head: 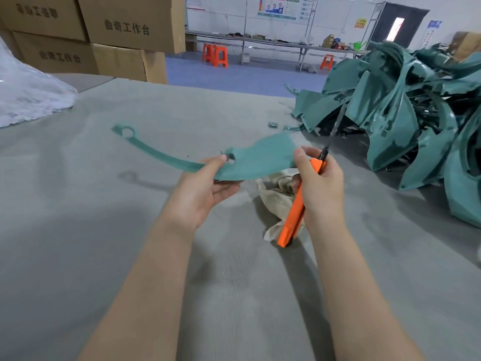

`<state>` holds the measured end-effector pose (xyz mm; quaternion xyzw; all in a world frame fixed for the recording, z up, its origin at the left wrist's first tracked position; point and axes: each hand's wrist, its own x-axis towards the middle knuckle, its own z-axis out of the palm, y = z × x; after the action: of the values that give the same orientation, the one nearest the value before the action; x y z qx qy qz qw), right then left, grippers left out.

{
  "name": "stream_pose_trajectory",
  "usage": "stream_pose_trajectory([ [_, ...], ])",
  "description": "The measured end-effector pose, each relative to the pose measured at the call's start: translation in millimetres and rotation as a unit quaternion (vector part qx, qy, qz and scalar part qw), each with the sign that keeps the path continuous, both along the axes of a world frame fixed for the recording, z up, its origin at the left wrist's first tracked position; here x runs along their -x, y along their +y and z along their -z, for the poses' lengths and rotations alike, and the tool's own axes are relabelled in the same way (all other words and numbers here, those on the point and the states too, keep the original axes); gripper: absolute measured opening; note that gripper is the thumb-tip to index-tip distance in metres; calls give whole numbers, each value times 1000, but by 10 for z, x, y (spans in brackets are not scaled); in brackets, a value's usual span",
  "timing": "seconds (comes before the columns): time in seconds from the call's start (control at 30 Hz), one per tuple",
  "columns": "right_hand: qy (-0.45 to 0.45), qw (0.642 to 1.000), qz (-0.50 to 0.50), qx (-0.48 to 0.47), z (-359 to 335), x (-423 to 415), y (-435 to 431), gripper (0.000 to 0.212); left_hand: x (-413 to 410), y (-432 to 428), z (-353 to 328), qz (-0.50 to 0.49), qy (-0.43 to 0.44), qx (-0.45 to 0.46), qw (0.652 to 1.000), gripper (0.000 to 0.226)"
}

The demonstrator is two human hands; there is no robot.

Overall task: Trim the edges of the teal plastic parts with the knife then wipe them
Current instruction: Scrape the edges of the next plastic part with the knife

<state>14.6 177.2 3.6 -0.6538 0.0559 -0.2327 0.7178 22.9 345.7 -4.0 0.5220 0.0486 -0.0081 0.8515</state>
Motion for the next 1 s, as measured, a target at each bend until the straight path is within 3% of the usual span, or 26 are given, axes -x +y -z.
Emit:
stream_pose_trajectory([
  [0.07,1,1000,-2,5,3,21,9,22,6,-29,16,10,-12,-5,1000,14],
  [0.23,30,991,44,120,50,-6,-7,31,25,-63,-19,-37,-27,37,998,16],
  [0.33,17,968,81,236,88,-21,-36,28,26,-39,-44,-50,-18,32,998,13],
  [0.43,-4,950,99,295,132,-23,-53,26,40,-42,-71,-45,-20,25,998,18],
  [1.0,-14,928,83,363,176,6,42,23,117,-66,-143,-29,9,61,998,20],
])
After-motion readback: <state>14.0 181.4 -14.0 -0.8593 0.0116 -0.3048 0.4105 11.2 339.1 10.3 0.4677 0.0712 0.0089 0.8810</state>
